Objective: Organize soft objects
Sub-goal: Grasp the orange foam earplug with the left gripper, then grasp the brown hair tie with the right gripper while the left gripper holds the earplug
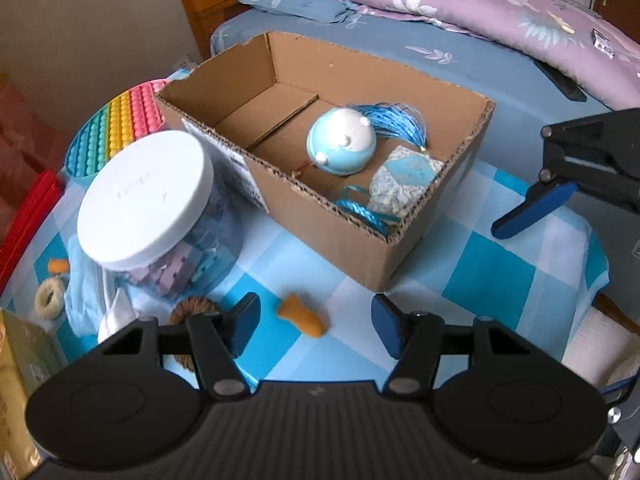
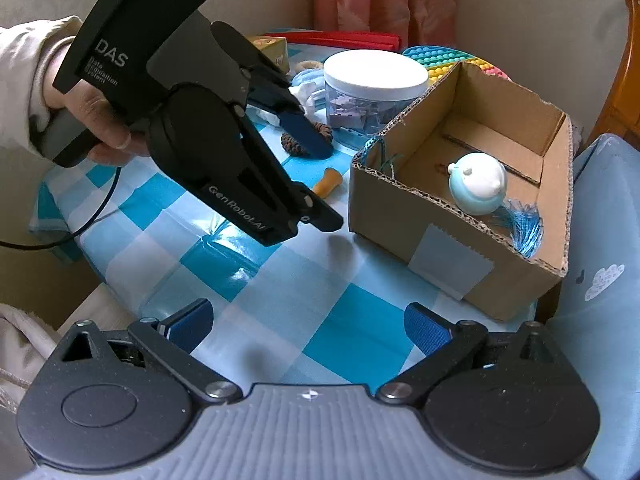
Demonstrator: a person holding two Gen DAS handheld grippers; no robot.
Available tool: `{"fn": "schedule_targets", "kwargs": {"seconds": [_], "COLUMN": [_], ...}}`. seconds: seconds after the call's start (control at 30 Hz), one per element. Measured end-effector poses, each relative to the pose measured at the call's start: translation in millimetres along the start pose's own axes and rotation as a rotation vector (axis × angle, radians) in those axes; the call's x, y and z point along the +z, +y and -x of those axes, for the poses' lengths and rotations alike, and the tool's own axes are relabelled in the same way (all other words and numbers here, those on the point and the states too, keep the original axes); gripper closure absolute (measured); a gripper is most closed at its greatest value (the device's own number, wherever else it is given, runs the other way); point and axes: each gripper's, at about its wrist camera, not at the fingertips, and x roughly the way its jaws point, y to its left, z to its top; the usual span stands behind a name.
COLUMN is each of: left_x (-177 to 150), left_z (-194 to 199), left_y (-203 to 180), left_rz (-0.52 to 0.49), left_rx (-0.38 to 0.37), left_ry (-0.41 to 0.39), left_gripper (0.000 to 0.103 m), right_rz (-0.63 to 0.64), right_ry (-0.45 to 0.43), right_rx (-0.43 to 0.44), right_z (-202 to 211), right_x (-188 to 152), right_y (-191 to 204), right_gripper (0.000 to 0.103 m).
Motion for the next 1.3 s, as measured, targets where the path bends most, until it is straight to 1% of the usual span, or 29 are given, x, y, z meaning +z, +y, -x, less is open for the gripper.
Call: {"fn": "schedule_targets", "kwargs": {"seconds": [0.13,0.2,0.27,0.37,0.43,0.47,0.53,0.83,0.9,1.07,1.13,1.3], "left_x": [3.0,3.7,3.6,1.1,-0.5,-1.5,-3.5,-16.3,-21.4,-38.2,-44.3,-58.7], "left_z": [-6.1,-6.9,-6.0,-3.8,-2.7,-1.7,-0.3,13.9,19.6,32.7,38.3,54.7], "left_y": [5.0,6.0,7.6,9.8,12.0,13.2,15.3,16.9,16.2,12.7,13.0,14.2], "left_rz": [-0.01,-0.015,-0.015,-0.009,0.003,0.01,0.026,0.11,0.14,0.205,0.24,0.306], "left_rx": [-0.045,-0.072,-0.082,-0.08,-0.075,-0.068,-0.059,-0.035,-0.033,0.002,0.024,0.112], "left_ry": [0.019,0.03,0.04,0.048,0.048,0.047,0.045,0.01,-0.001,-0.002,0.0,-0.013], "left_gripper": [0.048,0.049,0.05,0.056,0.066,0.068,0.078,0.079,0.079,0.079,0.079,0.079], "right_rz": [-0.015,-0.022,-0.026,-0.03,-0.03,-0.029,-0.029,-0.023,-0.02,-0.002,0.003,0.02], "right_ry": [-0.004,-0.005,-0.005,-0.002,-0.001,-0.003,-0.005,-0.013,-0.012,-0.02,-0.026,-0.047], "right_rx": [0.01,0.014,0.013,0.016,0.016,0.015,0.016,0.007,0.005,-0.004,-0.008,-0.009], "right_z": [-0.6,-0.8,-2.1,-3.4,-3.8,-3.9,-3.0,0.9,1.8,3.2,3.0,3.5], "right_x": [0.9,0.9,0.5,-0.5,-0.6,-0.7,-0.8,1.1,1.9,4.6,6.6,12.7], "right_y": [-2.2,-3.1,-4.6,-5.3,-5.5,-5.2,-4.6,-0.6,0.4,4.2,5.7,12.8], "right_gripper": [0.0,0.0,0.0,0.0,0.0,0.0,0.0,0.0,0.0,0.0,0.0,0.0]}}
